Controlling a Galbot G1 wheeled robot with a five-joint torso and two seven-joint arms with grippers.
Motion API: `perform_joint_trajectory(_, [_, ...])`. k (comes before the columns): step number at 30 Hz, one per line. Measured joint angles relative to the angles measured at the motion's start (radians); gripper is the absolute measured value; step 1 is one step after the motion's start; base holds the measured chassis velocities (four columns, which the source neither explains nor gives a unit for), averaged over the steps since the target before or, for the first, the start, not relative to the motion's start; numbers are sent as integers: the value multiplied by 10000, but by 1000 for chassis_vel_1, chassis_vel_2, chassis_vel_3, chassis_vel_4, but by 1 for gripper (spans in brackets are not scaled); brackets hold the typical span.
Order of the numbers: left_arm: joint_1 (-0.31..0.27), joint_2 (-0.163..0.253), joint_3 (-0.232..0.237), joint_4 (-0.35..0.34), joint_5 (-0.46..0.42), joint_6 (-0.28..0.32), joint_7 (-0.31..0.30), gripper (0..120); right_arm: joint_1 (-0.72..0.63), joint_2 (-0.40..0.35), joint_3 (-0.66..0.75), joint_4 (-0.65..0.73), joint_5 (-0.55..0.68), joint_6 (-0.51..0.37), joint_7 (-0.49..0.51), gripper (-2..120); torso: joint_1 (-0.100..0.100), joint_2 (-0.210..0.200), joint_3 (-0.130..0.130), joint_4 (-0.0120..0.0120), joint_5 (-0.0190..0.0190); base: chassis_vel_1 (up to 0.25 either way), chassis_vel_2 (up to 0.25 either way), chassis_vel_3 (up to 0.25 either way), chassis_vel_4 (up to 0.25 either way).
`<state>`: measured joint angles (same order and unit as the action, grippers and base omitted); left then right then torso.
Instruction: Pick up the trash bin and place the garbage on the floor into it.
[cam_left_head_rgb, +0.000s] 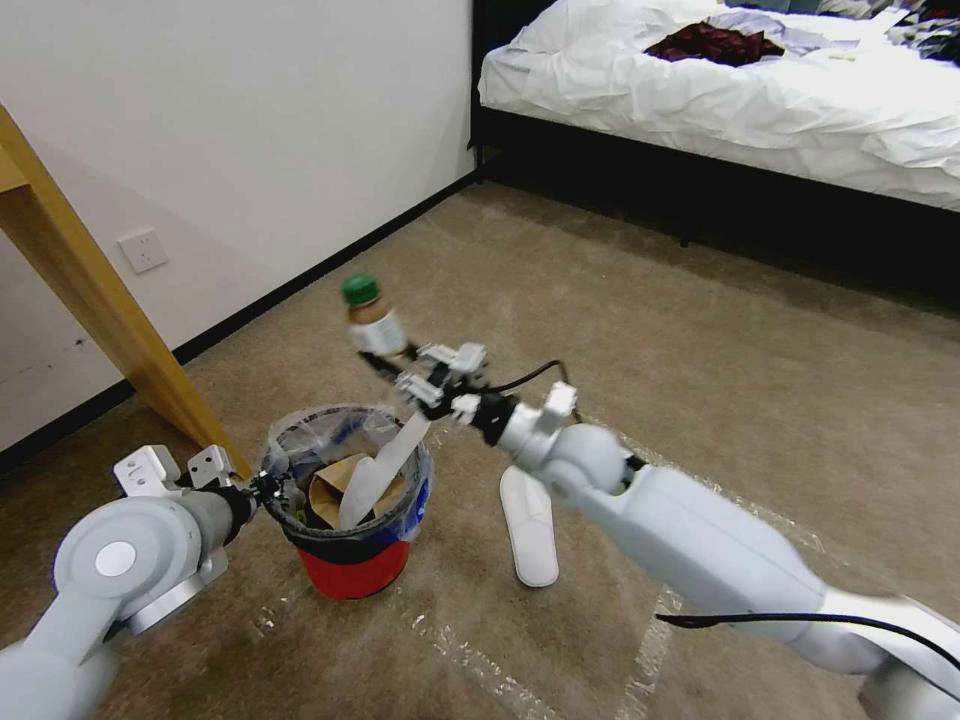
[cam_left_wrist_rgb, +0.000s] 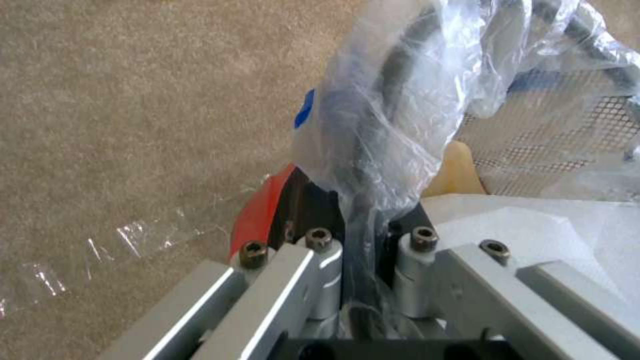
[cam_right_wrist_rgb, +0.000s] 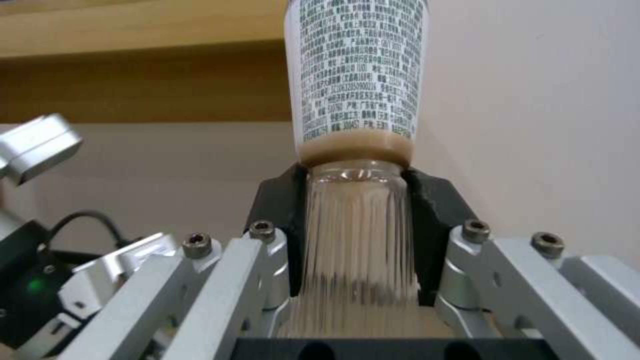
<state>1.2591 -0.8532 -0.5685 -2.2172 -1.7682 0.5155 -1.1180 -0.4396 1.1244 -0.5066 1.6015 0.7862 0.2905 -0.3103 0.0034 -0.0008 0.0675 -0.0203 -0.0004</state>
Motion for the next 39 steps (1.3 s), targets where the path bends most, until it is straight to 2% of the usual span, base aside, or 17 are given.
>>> perform_joint_trajectory(2, [45, -23, 0, -42, 0, 5, 5, 4, 7, 482, -308, -312, -135, 50, -37, 28, 0, 0, 0, 1, 1, 0, 0, 0, 0])
perform_joint_trajectory(5, [75, -49, 14, -65, 18, 14, 6, 4, 81, 811, -548, -565, -234, 94, -64, 28, 0, 0, 0, 1, 0, 0, 0, 0, 0])
perform_joint_trajectory(12, [93, -86, 45, -145, 31, 28, 9, 4, 448, 1278, -900, -1148, -282, 157, -131, 28, 0, 0, 0, 0, 1, 0, 0, 0, 0])
perform_joint_trajectory(24, [313, -122, -48, -383, 54, 52, 10, 4, 640, 1677, -1070, -1940, -266, 251, -183, 28, 0, 0, 0, 0, 2, 0, 0, 0, 0])
perform_joint_trajectory(39, [422, -136, -102, -528, 82, 68, 16, 4, 581, 1627, -1062, -2405, -370, 287, -202, 28, 0, 0, 1, 0, 2, 0, 0, 0, 0])
